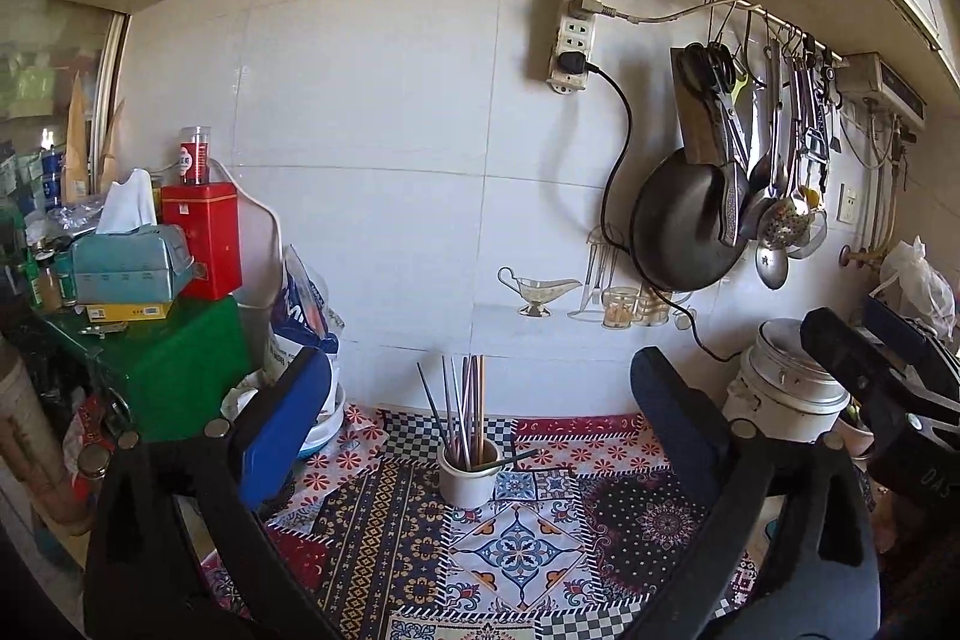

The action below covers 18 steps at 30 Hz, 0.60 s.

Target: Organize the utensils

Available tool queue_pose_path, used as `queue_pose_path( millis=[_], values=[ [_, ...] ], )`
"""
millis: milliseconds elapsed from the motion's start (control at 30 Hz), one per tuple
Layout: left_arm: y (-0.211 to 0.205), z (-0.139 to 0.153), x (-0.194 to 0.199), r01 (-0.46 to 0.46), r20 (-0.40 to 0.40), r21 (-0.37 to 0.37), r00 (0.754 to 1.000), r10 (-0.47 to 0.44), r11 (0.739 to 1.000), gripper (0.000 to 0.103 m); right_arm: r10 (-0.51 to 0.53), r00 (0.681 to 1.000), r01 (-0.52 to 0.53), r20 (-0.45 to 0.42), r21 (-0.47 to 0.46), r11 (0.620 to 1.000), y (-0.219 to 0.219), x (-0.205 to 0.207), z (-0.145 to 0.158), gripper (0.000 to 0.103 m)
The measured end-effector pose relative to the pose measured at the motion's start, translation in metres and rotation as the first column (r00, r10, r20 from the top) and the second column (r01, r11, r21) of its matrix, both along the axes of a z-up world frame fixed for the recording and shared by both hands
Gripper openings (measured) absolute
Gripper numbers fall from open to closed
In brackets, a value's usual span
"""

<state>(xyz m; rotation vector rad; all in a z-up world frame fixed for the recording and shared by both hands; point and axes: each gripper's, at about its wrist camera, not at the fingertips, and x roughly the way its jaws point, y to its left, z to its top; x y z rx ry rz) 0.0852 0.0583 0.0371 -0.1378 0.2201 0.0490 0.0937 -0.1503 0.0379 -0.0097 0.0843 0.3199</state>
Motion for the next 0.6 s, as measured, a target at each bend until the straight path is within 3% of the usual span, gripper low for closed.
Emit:
queue_pose_path(
  millis=[600],
  values=[
    [-0.0046,-0.0073,0.0017,-0.015,-0.014,0.034,1.0,0.016,0.999,0.101,-0.019,0.999,0.019,-0.039,-0.008,1.0,0.0007,0.0006,-0.0058,0.103]
  ],
)
